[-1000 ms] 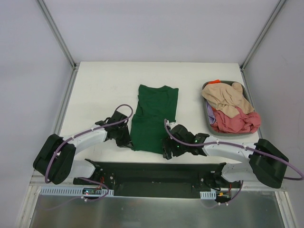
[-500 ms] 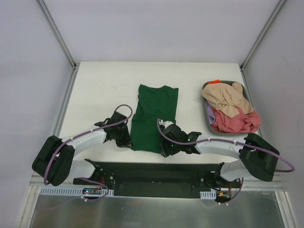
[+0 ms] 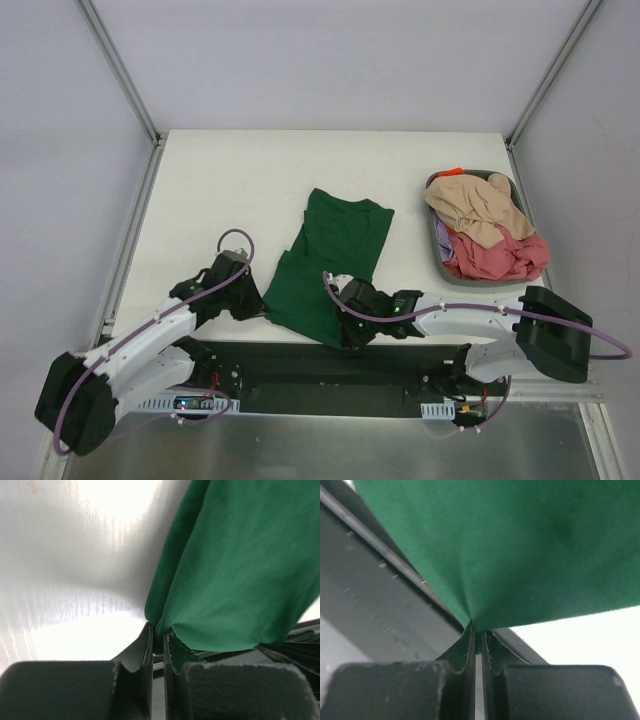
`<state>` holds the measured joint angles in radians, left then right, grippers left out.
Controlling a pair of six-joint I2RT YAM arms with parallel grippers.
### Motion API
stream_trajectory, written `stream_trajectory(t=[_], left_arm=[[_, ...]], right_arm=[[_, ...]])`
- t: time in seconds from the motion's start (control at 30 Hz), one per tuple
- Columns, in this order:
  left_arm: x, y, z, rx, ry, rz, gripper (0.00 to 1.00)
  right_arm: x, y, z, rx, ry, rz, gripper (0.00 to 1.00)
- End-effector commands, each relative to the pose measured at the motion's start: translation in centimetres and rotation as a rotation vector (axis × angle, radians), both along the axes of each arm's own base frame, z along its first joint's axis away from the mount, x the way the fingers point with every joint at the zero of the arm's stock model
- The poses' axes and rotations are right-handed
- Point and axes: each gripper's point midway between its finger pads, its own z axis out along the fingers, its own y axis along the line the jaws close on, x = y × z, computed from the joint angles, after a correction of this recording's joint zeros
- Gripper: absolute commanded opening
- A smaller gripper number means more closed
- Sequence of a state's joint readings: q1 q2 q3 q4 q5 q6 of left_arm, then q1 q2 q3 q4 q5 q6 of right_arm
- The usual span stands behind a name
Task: Fold and stack the t-shirts
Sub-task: Grab one side of the 2/3 rectangular tshirt with both arms, then fold the long partially folded tshirt into a neat square
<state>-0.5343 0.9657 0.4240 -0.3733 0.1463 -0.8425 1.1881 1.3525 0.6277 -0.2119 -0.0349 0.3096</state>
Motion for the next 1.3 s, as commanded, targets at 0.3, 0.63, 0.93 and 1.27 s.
stream_trajectory(t=[0.3,0.63,0.93,1.27], left_arm=[[-0.1,4.9,9.0,-0.004,-0.356,0.173,0.00],[1.5,6.3,14.9,0.007,-0.510,0.241,0.00],[5.8,3.3,17.4,-0.029,-0.578,0.194,0.00],[14.1,-0.4,19.8,0.053,-0.626,0.165,0.00]], right_arm=[[-7.7,6.3,11.2,0.459,0.247,0.415,0.00],[-7.9,7.1,14.3,0.549,0.265,0.441,0.01],[-3.4,4.6,14.0,0.587,0.236,0.255,0.01],[3.6,0.6,13.7,0.602,0.118,0.012,0.01]])
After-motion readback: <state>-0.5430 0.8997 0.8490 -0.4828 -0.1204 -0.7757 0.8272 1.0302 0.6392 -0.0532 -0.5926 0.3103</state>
